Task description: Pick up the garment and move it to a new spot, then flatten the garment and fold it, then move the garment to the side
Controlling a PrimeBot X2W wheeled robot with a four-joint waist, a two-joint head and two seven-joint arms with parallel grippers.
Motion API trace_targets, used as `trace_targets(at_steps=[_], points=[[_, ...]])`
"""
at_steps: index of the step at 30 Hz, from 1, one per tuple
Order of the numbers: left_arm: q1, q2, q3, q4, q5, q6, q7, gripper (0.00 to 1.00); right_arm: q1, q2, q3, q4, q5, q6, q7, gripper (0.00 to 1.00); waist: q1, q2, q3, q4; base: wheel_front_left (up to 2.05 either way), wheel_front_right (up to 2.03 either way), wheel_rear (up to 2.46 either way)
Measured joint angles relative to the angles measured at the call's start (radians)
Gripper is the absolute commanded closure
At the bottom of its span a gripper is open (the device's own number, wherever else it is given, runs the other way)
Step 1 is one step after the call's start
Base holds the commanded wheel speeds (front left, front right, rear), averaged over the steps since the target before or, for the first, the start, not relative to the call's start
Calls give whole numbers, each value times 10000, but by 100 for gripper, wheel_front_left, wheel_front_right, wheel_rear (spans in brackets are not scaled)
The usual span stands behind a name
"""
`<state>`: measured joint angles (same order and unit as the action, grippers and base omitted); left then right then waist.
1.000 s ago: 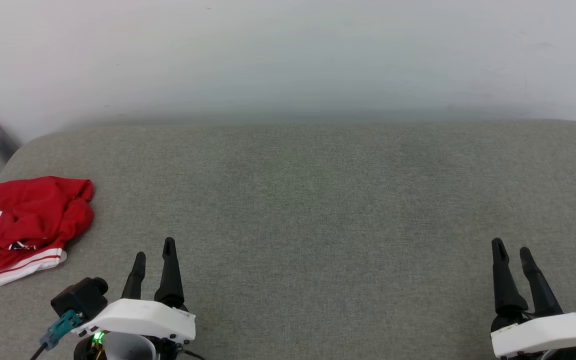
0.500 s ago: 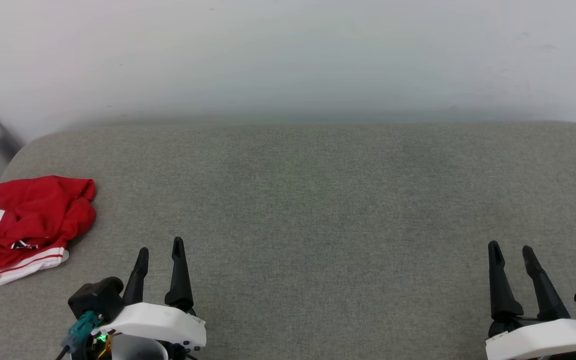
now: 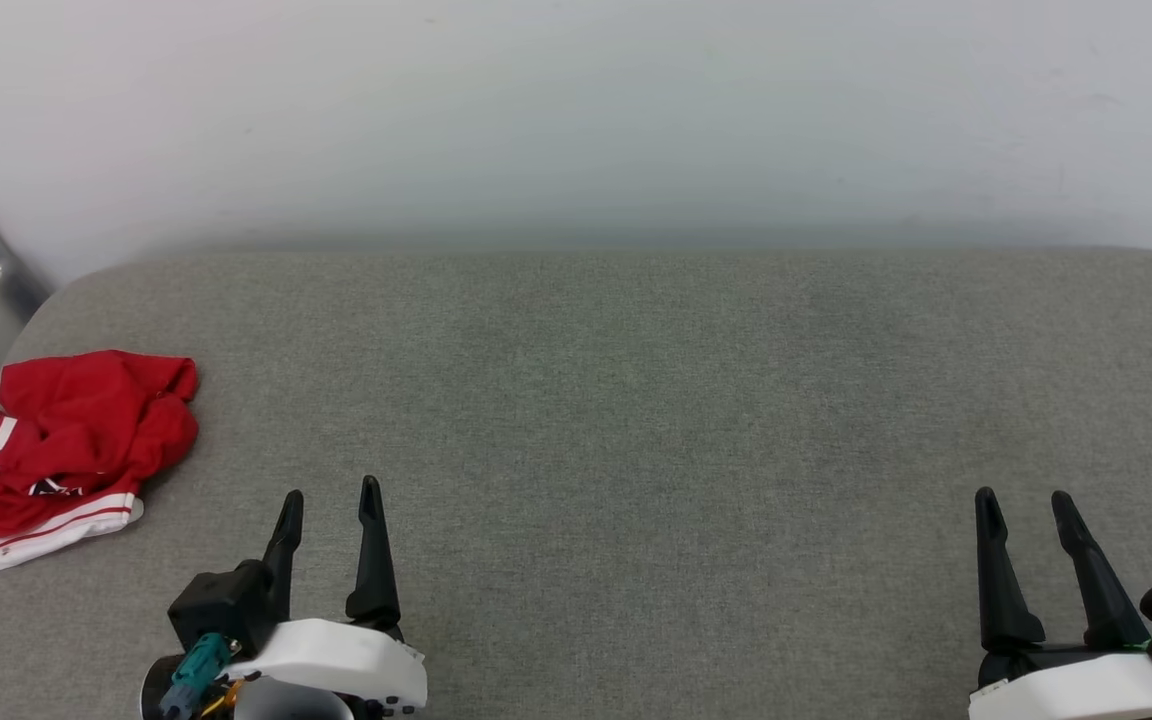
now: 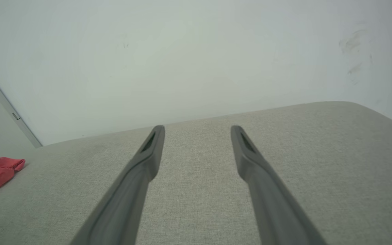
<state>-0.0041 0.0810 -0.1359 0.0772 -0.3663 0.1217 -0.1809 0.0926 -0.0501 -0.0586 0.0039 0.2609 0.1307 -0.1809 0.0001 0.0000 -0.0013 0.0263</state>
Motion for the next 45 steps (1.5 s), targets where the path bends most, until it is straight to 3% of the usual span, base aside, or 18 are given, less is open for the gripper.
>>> trace_targets(at_steps=[29, 45], points=[[361, -278, 38, -12, 1979, -355, -600, 0, 487, -2, -125, -487, -1281, 0, -610, 0, 0, 0, -23, 109, 0, 0, 0], [411, -295, -33, 272, 2293, -439, -821, 0, 713, -2, -82, -443, -1699, 2, -823, 0, -1, 0, -15, 199, 0, 0, 0]])
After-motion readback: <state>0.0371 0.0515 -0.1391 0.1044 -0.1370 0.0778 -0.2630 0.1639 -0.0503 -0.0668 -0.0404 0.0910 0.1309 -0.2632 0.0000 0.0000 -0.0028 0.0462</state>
